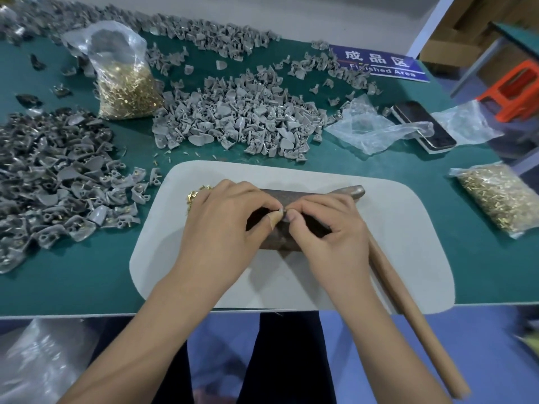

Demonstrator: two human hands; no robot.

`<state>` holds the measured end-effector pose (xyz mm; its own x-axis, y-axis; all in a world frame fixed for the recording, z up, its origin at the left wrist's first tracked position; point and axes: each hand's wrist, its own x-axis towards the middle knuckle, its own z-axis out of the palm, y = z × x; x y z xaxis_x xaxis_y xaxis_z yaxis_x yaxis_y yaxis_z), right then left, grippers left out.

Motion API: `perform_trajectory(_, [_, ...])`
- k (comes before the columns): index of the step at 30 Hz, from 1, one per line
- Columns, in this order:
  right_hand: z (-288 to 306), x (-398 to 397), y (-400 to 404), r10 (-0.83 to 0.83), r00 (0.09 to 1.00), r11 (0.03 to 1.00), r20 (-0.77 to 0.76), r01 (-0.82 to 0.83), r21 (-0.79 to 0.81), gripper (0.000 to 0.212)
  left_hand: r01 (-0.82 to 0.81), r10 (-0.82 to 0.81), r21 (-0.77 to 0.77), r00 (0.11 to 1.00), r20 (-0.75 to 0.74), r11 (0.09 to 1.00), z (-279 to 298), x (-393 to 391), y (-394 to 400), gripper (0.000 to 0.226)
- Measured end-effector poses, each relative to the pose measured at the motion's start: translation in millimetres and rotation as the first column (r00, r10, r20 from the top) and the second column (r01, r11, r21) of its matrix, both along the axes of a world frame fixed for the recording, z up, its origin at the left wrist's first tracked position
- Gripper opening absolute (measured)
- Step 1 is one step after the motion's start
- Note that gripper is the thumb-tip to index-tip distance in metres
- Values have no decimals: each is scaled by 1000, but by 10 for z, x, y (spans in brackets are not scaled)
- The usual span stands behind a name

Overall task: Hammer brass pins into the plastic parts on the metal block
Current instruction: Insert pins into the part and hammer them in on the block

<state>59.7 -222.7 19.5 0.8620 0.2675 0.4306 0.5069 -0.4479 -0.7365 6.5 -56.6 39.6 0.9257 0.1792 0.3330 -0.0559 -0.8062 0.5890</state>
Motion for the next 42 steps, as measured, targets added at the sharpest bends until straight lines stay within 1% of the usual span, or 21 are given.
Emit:
perform_trajectory(3, [-28, -4, -3, -3, 1000, 1000, 17, 3, -7, 13, 35, -35, 27, 999, 8, 999, 21, 11, 2, 5])
perform_trajectory(9, [-51, -8, -5, 2, 996, 1000, 89, -1, -4, 9, 32, -32, 5, 999, 5, 999, 9, 28, 11, 4])
perform_trajectory(11, [-80, -29, -71, -4, 992, 1000, 123, 1, 22, 17, 23, -23, -2, 1000, 6, 1000, -1, 21, 8, 6])
perform_trajectory(13, [-109, -76, -206, -99, 984, 995, 150, 101, -5, 32, 15, -15, 5, 1000, 4, 1000, 0, 22, 2, 5])
perform_trajectory(15, [-117, -148, -365, -285, 946, 946, 156, 304, -112, 38, -2, 2, 29, 1000, 1, 1000, -2, 25, -3, 4])
perform_trajectory(16, [-112, -178, -427, -372, 919, 896, 133, 393, -207, 39, -11, 11, 41, 1000, 0, 999, -6, 23, -6, 4])
perform_trajectory(17, [-101, -195, -477, -433, 895, 829, 105, 442, -343, 41, -18, 18, 49, 1000, 0, 999, -8, 22, -11, 4])
perform_trajectory(19, [-67, -189, -550, -482, 875, 676, 49, 407, -615, 40, -23, 23, 47, 1000, 1, 999, -13, 27, -20, 4])
perform_trajectory(20, [-26, -165, -581, -486, 874, 642, 6, 363, -675, 36, -25, 25, 36, 1000, -3, 999, -14, 30, -23, 5])
perform_trajectory(21, [26, -127, -622, -484, 874, 652, -44, 327, -684, 32, -25, 25, 22, 1000, -9, 999, -14, 29, -28, 5])
perform_trajectory(23, [147, -44, -724, -452, 883, 719, -127, 277, -637, 19, -16, 16, -4, 1000, -6, 1000, -12, 11, -40, 6])
perform_trajectory(26, [316, 15, -865, -370, 919, 824, -133, 259, -504, 11, -11, 11, -11, 1000, 10, 1000, -9, -5, -51, 7])
perform_trajectory(27, [378, -7, -884, -340, 931, 867, -132, 255, -428, 10, -14, 14, -4, 1000, 6, 1000, -3, 1, -49, 8])
perform_trajectory(29, [477, -91, -859, -262, 953, 930, -151, 208, -302, 22, -21, 21, 28, 1000, -4, 999, 12, 30, -40, 8])
perform_trajectory(32, [509, -196, -770, -161, 976, 954, -149, 115, -276, 27, -18, 18, 59, 1000, -2, 998, 21, 58, -36, 7])
perform_trajectory(34, [522, -209, -720, -179, 966, 963, -187, 132, -236, 24, -39, 39, 65, 999, 3, 997, 2, 57, -43, 6])
perform_trajectory(36, [544, -211, -712, -182, 942, 980, -280, 152, -125, 25, -54, 54, 60, 999, 2, 997, -17, 52, -57, 8])
perform_trajectory(39, [600, -258, -703, -27, 918, 997, -395, 51, 50, 14, -56, 55, 43, 998, 14, 998, -15, 46, -75, 9])
perform_trajectory(40, [608, -266, -692, 12, 915, 998, -403, 11, 55, 8, -55, 54, 44, 998, 12, 998, -9, 48, -78, 9])
perform_trajectory(41, [606, -266, -678, 19, 918, 1000, -396, -14, 16, 8, -50, 50, 46, 999, 7, 998, -5, 47, -74, 9])
perform_trajectory(42, [590, -264, -666, 6, 926, 998, -377, -28, -52, 13, -46, 46, 46, 999, 1, 998, -5, 43, -69, 9])
